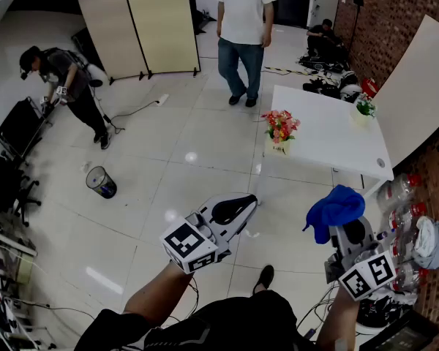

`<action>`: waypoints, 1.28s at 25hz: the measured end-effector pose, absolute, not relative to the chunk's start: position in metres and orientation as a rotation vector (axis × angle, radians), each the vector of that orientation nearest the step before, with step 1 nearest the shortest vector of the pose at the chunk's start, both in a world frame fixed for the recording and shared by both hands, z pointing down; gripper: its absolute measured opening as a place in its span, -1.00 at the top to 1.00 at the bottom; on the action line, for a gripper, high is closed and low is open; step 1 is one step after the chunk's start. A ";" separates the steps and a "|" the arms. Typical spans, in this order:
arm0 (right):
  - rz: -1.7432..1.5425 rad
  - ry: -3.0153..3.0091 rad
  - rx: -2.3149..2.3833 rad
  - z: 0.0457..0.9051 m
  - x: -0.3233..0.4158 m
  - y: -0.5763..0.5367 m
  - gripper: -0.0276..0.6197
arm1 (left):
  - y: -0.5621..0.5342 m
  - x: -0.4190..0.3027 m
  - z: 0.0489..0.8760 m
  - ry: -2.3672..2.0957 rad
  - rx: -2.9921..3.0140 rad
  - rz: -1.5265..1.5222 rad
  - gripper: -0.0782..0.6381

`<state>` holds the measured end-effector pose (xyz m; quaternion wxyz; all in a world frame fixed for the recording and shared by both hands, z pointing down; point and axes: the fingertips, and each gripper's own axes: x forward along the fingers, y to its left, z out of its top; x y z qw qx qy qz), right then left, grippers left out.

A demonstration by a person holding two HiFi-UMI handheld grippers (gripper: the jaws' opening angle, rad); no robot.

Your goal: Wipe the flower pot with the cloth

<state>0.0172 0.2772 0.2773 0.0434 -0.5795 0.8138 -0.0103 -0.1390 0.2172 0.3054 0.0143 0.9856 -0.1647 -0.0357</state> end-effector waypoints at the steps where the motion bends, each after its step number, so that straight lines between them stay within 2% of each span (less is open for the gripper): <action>1: -0.033 2.491 -1.762 0.276 0.032 0.264 0.72 | 0.207 -0.125 0.305 -0.517 3.073 -0.116 0.77; 6: -0.018 2.536 -1.710 0.267 0.086 0.205 0.72 | 0.151 -0.075 0.301 -0.584 3.068 -0.124 0.77; 14: -0.012 2.624 -1.574 0.257 0.133 0.118 0.72 | 0.077 -0.028 0.290 -0.745 3.021 -0.122 0.77; 21: -0.092 2.634 -1.538 0.281 0.139 0.050 0.72 | 0.015 -0.013 0.310 -0.736 3.011 -0.083 0.76; 24: -0.110 2.617 -1.564 0.286 0.142 0.016 0.72 | -0.019 -0.009 0.316 -0.707 3.021 -0.098 0.65; 32: -0.049 2.575 -1.626 0.272 0.124 -0.076 0.72 | -0.120 -0.016 0.314 -0.616 3.066 -0.122 0.64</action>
